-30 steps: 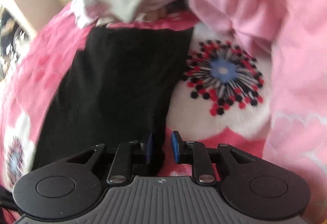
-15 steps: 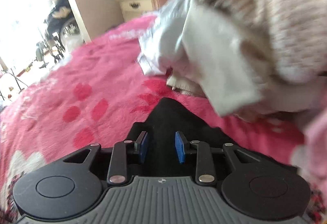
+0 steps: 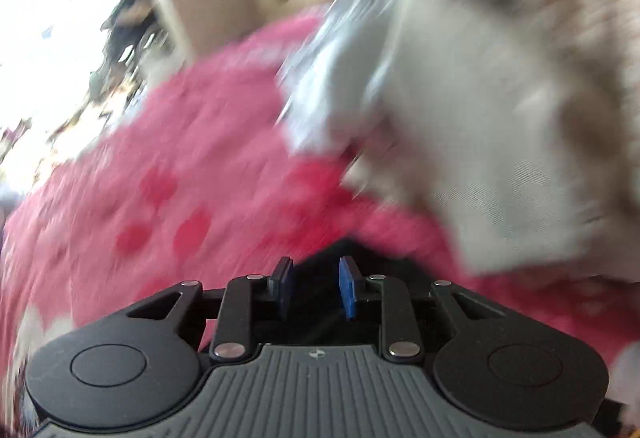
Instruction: Fold clothes
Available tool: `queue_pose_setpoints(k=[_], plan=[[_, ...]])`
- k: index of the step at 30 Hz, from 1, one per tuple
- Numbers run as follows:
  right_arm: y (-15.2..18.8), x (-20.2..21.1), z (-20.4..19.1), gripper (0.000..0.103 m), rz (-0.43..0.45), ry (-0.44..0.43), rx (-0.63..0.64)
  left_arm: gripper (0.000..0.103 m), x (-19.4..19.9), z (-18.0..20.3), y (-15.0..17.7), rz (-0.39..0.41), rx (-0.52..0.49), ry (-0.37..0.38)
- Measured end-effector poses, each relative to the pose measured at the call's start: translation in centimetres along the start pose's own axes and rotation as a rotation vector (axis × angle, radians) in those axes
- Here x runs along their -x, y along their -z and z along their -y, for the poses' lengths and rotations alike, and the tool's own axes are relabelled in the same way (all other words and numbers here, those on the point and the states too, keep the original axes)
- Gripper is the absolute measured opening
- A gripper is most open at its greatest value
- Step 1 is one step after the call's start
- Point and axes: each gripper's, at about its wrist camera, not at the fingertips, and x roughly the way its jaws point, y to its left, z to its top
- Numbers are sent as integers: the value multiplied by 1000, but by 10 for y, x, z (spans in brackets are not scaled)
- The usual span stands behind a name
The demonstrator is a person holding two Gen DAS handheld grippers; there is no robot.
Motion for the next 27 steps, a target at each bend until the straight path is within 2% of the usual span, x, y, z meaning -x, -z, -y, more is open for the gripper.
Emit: queue_pose_setpoints(k=[1, 3, 4, 5, 7, 9, 12, 15, 16, 18, 20, 22, 24, 26, 27], plan=[[-1, -11, 2, 23, 18, 51, 4, 30, 0, -1, 0, -1, -1, 6], [-10, -16, 18, 23, 96, 97, -104, 30, -1, -4, -1, -2, 3, 17], [-15, -11, 26, 27, 128, 122, -170, 30, -1, -4, -2, 0, 7, 20], [-18, -1, 32, 28, 150, 111, -199, 30, 0, -5, -1, 5, 14, 22], [-22, 26, 39, 27, 146, 37, -159, 30, 3, -5, 0, 12, 25, 26], [-20, 49, 44, 28, 84, -9, -107, 30, 4, -7, 2, 16, 37, 32], [-5, 61, 57, 27, -31, -19, -96, 30, 4, -10, 0, 10, 49, 48], [13, 42, 80, 23, -98, 81, -118, 30, 2, -12, -4, -3, 46, 61], [18, 36, 92, 28, -87, 119, -149, 30, 0, -11, -5, -7, 44, 65], [23, 39, 112, 29, 0, 116, -260, 30, 0, -11, -6, -11, 44, 65], [23, 58, 109, 29, 104, 244, -259, 30, 2, -10, -6, -8, 49, 59], [23, 77, 113, 29, 127, 207, -272, 30, 5, -9, -6, -4, 49, 53], [25, 83, 116, 29, 61, 119, -290, 30, 8, -11, -6, -3, 49, 48], [31, 74, 114, 28, -46, 50, -254, 30, 9, -11, -6, -6, 49, 45], [35, 68, 115, 27, -55, 88, -250, 30, 9, -11, -6, -7, 47, 43]])
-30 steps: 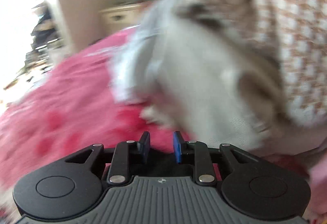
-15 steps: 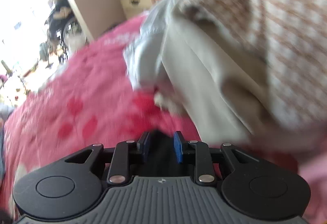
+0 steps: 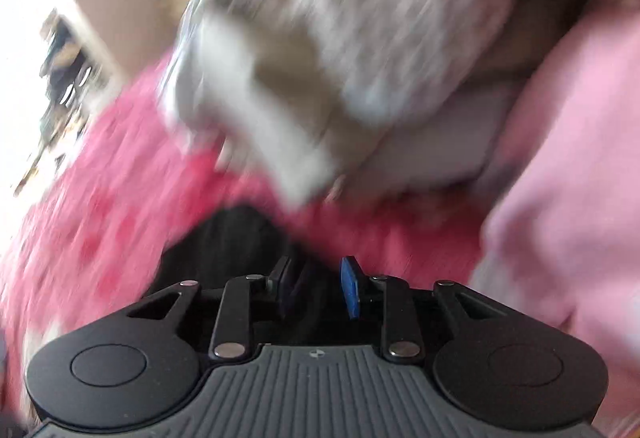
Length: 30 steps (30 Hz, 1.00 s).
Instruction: Fold clothes
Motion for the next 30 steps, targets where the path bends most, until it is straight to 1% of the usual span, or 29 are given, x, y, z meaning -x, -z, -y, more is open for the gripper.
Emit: queue_pose_setpoints(k=[2, 3, 4, 5, 6, 8, 9, 11, 12, 13, 14, 15, 16, 17, 19, 21, 22, 24, 25, 27, 28, 30], plan=[[6, -13, 5, 23, 13, 104, -2, 30, 0, 2, -1, -4, -9, -7], [8, -7, 10, 23, 77, 165, -21, 30, 0, 4, 0, -7, -16, -13], [5, 2, 14, 27, 150, 261, -43, 30, -2, 6, 0, -6, -21, -20], [2, 11, 16, 27, 176, 258, -53, 30, -3, 9, 1, -5, -25, -27], [-2, 21, 18, 26, 191, 233, -62, 30, -4, 11, 1, -4, -30, -33], [-3, 35, 7, 27, 158, 137, -24, 30, -7, 16, 2, -2, -39, -47], [-1, 37, -4, 27, 125, 96, 30, 30, -8, 18, 3, -1, -43, -54], [3, 33, -32, 29, 66, 33, 125, 30, -9, 19, 1, -1, -34, -64], [5, 31, -46, 33, 36, 2, 171, 30, -9, 19, 1, -1, -25, -70], [2, 26, -58, 39, 32, -13, 181, 30, -9, 20, 0, -1, -16, -76], [-2, 18, -68, 42, 25, -34, 169, 30, -9, 21, 0, -1, -13, -82], [-6, 11, -78, 42, 18, -56, 154, 30, -9, 21, 0, 1, -16, -89], [-8, -5, -101, 42, 9, -57, 136, 30, -7, 21, 0, 2, -20, -96], [-15, -18, -114, 42, 1, -40, 124, 30, -7, 23, 1, 5, -26, -105], [-24, -30, -138, 43, -19, 15, 102, 30, -7, 25, 2, 10, -39, -122], [-32, -46, -149, 44, -44, 89, 68, 30, -6, 27, 3, 16, -47, -134], [-36, -58, -152, 45, -71, 128, 61, 30, -6, 27, 3, 19, -48, -137], [-35, -74, -149, 46, -127, 164, 25, 30, -5, 27, 4, 25, -49, -139], [-35, -76, -148, 41, -126, 174, 16, 30, -5, 27, 5, 28, -49, -139], [-35, -75, -143, 21, -105, 188, -15, 30, -4, 26, 6, 35, -51, -134], [-35, -71, -138, 1, -88, 184, -49, 30, -4, 25, 6, 39, -52, -130], [-33, -57, -123, 1, -31, 168, -129, 30, -4, 24, 7, 46, -49, -124]])
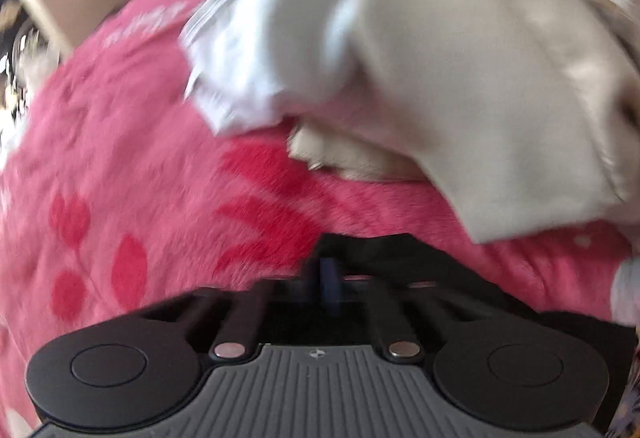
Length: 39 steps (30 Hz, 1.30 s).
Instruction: Fold clothes
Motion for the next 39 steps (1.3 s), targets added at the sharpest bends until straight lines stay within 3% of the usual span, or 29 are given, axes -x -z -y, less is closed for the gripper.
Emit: queue_pose_setpoints(k=[4, 7, 10, 13, 18, 23, 26, 28, 31, 36, 39], plan=[[8, 19, 14, 1, 123, -72, -59, 30, 2, -1, 1, 5, 1, 8], [11, 8, 5, 2, 151, -110, -53, 30, 3, -2, 0, 2, 6, 10], [11, -13, 6, 11, 119, -205, -105, 30, 2, -1, 0, 2, 16, 3], [9, -3, 22, 38, 185, -304, -209, 31, 3, 1, 0, 5, 23, -8], [-2, 77, 71, 41, 321, -432, -249, 31, 5, 3, 2, 8, 22, -22], [4, 198, 113, 41, 389, -413, -99, 31, 6, 7, 2, 6, 12, -43], [22, 260, 119, 40, 337, -349, 32, 31, 6, 10, 2, 0, 2, -62], [45, 274, 114, 39, 234, -284, 116, 31, 7, 12, 2, -5, 3, -78], [98, 260, 108, 37, 89, -190, 203, 31, 7, 14, 3, -11, 9, -107], [190, 185, 94, 22, -121, -180, 289, 31, 8, 20, 7, -11, -3, -161], [229, 161, 100, 18, -200, -61, 325, 31, 11, 21, 12, -10, -10, -195]])
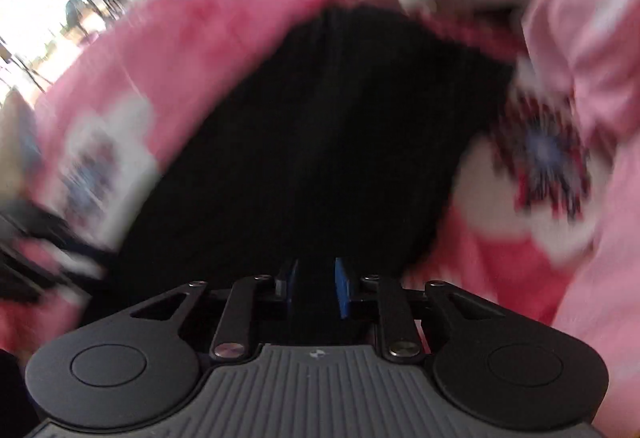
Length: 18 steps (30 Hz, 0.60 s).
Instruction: Fold clothes
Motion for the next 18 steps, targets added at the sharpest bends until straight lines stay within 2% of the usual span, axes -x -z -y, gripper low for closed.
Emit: queue_pose_setpoints(k=[1, 3, 5, 8, 10, 13, 18], plan=[[10, 5, 3, 13, 5, 14, -8, 31, 2, -2, 2, -4, 8, -6], [20, 21, 2, 17, 45, -8, -7, 31, 12, -5, 7, 5, 32, -10], [28, 43, -7, 17, 105, -51, 32, 32, 23, -2, 11, 15, 16, 13], [40, 55, -42, 17, 132, -184, 212, 33, 28, 7, 19, -41, -33, 85], [55, 52, -63, 17, 86, -288, 318, 33, 21, 16, 29, -113, -78, 104], [83, 34, -84, 17, -42, -409, 395, 34, 12, 27, 52, -186, -138, 78], [135, 17, -96, 18, -264, -517, 419, 36, 17, 31, 74, -195, -169, 94]])
